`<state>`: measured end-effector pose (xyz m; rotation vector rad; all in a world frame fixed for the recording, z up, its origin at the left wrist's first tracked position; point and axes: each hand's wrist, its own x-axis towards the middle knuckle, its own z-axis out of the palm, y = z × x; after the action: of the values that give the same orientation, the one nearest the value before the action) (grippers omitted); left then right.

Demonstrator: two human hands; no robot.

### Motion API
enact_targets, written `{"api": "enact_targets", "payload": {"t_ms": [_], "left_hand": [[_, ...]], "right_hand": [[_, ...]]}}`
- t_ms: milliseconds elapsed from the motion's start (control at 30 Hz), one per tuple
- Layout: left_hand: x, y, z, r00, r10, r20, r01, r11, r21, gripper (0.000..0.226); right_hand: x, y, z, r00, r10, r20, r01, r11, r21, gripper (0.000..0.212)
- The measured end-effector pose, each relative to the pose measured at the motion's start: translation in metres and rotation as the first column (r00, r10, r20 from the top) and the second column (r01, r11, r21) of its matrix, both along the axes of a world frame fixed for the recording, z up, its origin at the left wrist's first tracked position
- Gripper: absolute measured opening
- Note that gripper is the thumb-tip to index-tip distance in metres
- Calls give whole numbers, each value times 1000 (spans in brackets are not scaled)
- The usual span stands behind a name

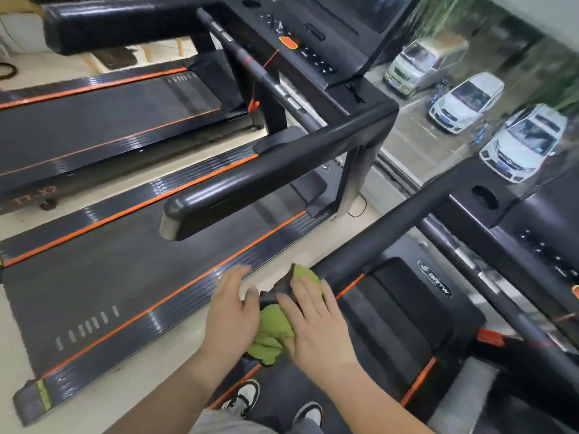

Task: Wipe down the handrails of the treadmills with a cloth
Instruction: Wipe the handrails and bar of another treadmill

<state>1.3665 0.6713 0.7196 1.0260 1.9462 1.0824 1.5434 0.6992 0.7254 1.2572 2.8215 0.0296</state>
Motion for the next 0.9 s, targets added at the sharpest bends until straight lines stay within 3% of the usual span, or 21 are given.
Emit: {"api": "enact_targets", "payload": {"t_ms": [67,133,200,300,367,467,633,900], "left_hand": [[18,12,11,998,-66,-20,67,996,60,31],[32,23,19,989,-141,-54,145,986,81,35],[43,36,30,974,-205,-99,215,971,104,39],[51,60,38,940,-292,-176,310,947,84,41],[54,77,37,907,-350,-234,369,928,42,40],[60,104,37,875,-397,-278,412,911,-5,39],[81,135,44,838,-430,-336,444,895,-40,40],[99,132,43,835,-449,-318,452,889,-70,41]], "right_hand": [[15,0,-5,976,-191,-105,188,981,-39,70],[10,-2,-12,872,-419,-255,380,906,-187,72],[-8,-2,-14,636,-659,-402,524,751,-402,75],[-39,11,3,207,-903,-376,553,425,-716,77],[-45,32,13,-44,-947,-318,495,256,-830,77],[-23,79,18,-299,-903,-310,478,139,-867,72],[34,167,11,-427,-851,-306,514,50,-856,76],[96,247,6,-495,-814,-304,476,38,-879,82]]}}
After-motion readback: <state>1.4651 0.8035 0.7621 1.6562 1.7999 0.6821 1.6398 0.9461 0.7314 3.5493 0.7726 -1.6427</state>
